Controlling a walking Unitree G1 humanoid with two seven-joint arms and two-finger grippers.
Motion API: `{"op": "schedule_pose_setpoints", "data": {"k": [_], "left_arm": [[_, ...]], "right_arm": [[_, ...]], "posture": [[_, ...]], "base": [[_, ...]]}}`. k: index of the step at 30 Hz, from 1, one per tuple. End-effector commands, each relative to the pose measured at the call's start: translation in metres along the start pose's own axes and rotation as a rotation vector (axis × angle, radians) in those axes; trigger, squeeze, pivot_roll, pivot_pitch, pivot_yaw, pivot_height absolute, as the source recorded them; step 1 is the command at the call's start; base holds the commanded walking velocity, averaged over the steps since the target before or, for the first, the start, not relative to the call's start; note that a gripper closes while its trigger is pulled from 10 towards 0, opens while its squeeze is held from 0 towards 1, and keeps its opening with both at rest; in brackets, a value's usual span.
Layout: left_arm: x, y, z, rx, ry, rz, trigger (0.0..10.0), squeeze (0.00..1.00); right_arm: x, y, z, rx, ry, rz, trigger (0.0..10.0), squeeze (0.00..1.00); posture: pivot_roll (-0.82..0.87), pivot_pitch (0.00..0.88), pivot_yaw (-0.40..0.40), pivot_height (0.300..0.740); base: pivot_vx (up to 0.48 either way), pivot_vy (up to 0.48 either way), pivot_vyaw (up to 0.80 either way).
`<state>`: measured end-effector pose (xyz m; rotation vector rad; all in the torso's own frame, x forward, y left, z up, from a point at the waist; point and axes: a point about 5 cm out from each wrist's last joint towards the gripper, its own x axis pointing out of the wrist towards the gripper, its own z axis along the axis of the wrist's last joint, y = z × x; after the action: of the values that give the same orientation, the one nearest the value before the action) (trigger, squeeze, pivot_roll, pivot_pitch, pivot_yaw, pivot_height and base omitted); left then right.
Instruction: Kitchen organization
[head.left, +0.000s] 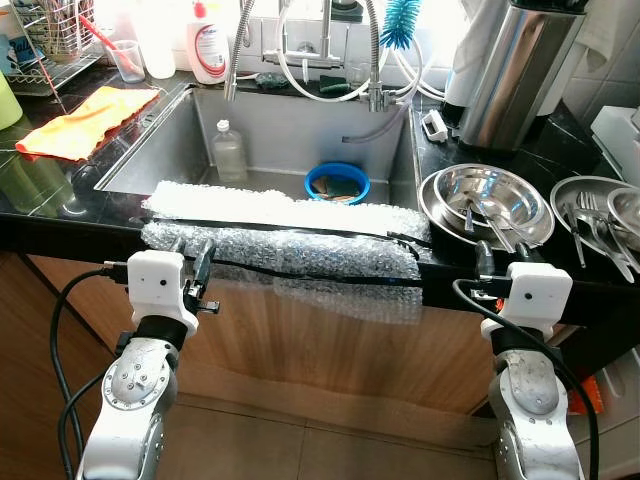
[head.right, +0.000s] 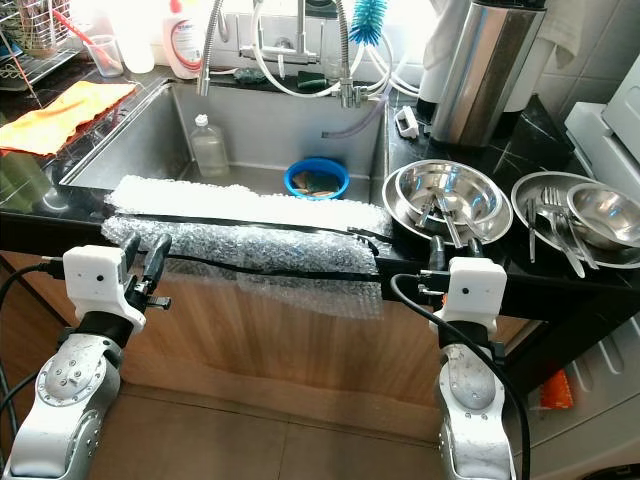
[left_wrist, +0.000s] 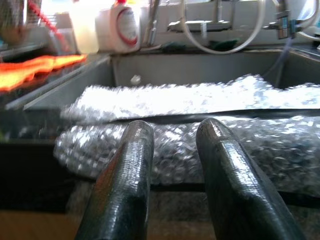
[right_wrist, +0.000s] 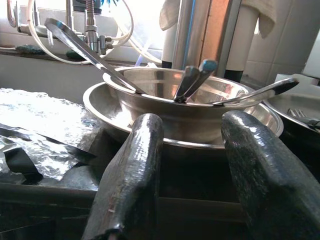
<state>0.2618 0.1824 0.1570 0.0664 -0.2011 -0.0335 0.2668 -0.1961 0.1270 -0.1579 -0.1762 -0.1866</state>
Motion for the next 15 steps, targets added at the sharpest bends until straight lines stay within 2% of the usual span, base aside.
{"op": "schedule_pose_setpoints", "data": {"k": [1, 10, 15], "left_arm": [[0.0033, 0.0032, 0.0017, -0.018, 0.003, 0.015, 10.0, 0.0], [0.0028, 0.001, 0.0019, 0.002, -0.001, -0.002, 10.0, 0.0], [0.0009, 0.001, 0.0006, -0.001, 0.008, -0.003, 10.0, 0.0]], "right_arm": [[0.0029, -0.0008, 0.0022, -0.011, -0.015, -0.001, 10.0, 0.0], [0.0083, 0.0024, 0.0046, -0.001, -0.033, 0.013, 10.0, 0.0], [0.0048, 0.0024, -0.0034, 0.011, 0.011, -0.001, 10.0, 0.0]], "posture": [[-0.04, 0.032, -0.003, 0.74], [-0.04, 0.021, -0.007, 0.74], [-0.04, 0.022, -0.007, 0.74]], "base": [[0.0, 0.0, 0.0], [0.0, 0.0, 0.0], [0.0, 0.0, 0.0]]}}
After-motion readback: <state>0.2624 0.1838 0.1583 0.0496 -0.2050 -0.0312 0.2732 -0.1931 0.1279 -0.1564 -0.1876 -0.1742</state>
